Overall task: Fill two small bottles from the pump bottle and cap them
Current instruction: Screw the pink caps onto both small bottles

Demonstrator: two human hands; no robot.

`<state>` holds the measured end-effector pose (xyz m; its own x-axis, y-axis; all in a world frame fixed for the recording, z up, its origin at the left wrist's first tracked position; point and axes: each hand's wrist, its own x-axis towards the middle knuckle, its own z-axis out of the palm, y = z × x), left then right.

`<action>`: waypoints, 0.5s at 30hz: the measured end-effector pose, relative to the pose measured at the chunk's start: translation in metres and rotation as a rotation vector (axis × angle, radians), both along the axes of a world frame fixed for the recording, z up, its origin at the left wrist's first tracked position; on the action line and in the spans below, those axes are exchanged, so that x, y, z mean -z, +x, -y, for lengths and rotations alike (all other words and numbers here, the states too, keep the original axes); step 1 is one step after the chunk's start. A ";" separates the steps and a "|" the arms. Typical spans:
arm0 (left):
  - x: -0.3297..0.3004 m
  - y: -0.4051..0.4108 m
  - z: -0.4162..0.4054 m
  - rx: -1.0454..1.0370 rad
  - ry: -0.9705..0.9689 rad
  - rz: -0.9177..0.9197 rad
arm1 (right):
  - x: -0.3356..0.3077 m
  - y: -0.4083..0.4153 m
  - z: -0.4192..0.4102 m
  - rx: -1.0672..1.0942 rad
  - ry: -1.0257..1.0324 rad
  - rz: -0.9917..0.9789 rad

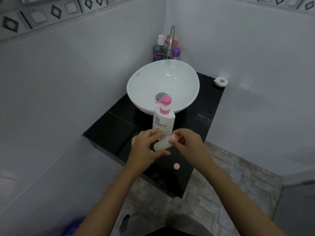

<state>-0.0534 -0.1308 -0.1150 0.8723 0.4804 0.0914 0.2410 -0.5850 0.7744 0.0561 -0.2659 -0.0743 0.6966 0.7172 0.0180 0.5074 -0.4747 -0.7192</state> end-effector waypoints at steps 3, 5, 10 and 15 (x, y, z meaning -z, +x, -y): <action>0.008 -0.012 -0.015 -0.067 -0.142 -0.099 | 0.015 -0.001 -0.005 -0.156 -0.191 0.144; 0.019 -0.020 -0.024 -0.082 -0.190 -0.145 | 0.032 -0.002 -0.009 -0.265 -0.341 0.195; 0.050 -0.028 -0.030 -0.045 -0.230 -0.257 | 0.059 -0.006 -0.015 -0.370 -0.494 0.263; 0.070 -0.023 -0.027 -0.050 -0.243 -0.280 | 0.072 -0.007 -0.016 -0.391 -0.551 0.293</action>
<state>-0.0764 -0.1042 -0.1855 0.8223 0.5013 -0.2692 0.4868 -0.3747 0.7891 0.0488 -0.2495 -0.1460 0.4097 0.8712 -0.2706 0.8486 -0.4728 -0.2373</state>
